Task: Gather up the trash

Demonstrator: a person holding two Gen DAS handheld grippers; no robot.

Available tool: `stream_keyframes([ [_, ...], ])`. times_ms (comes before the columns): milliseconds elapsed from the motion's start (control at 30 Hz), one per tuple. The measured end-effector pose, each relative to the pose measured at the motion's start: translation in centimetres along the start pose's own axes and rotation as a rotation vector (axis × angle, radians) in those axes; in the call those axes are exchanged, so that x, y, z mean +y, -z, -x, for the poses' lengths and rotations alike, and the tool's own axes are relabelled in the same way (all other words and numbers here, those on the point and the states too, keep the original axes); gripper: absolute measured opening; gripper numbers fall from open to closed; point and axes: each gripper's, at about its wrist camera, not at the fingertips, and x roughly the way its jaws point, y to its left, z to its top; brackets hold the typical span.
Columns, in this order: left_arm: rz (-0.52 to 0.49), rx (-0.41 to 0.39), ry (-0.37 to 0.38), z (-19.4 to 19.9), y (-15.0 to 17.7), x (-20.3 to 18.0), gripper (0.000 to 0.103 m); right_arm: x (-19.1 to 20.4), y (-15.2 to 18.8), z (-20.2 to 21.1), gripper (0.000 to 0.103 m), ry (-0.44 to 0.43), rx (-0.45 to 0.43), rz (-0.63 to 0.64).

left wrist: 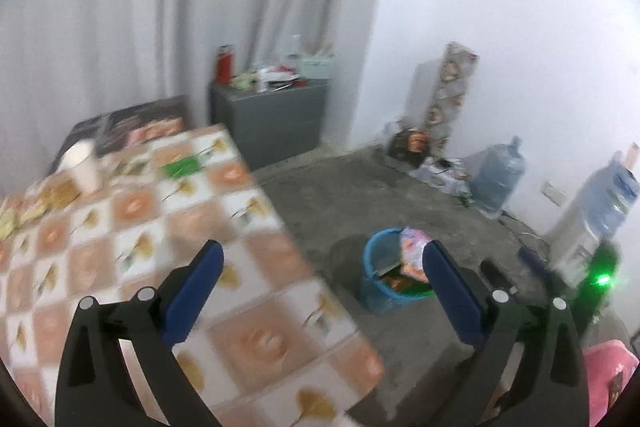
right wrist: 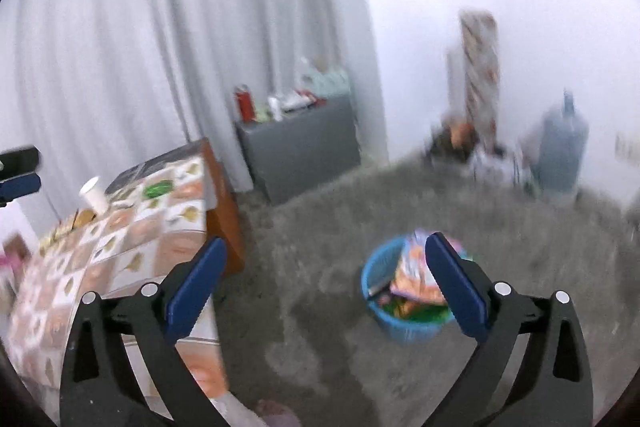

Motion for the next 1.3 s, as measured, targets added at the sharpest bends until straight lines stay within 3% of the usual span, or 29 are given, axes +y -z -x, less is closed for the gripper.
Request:
stream_keyframes([
  [133,0.125,0.058,-0.145,0.8,4.9,2.6,0.098,4.2,0.4,1.3,0.096,-0.031,0.085,0.080],
  [267,0.174,0.099,-0.312,1.2,8.6,4.5,0.098,6.4,1.9,1.1,0.096,-0.009,0.205,0.157],
  [367,0.206,0.116,-0.369,2.0,10.1,6.0,0.098,7.5,3.3,0.9,0.096,0.002,0.282,0.182],
  [500,0.279,0.148,-0.414,2.6,11.0,8.1,0.098,8.7,4.7,1.4,0.096,0.025,0.328,0.222],
  [667,0.299,0.160,-0.441,2.9,11.7,9.1,0.098,8.1,5.2,1.8,0.096,0.076,0.355,0.200],
  [1300,0.194,0.162,-0.483,3.0,11.7,6.5,0.098,7.7,5.2,2.0,0.096,0.103,0.346,0.203],
])
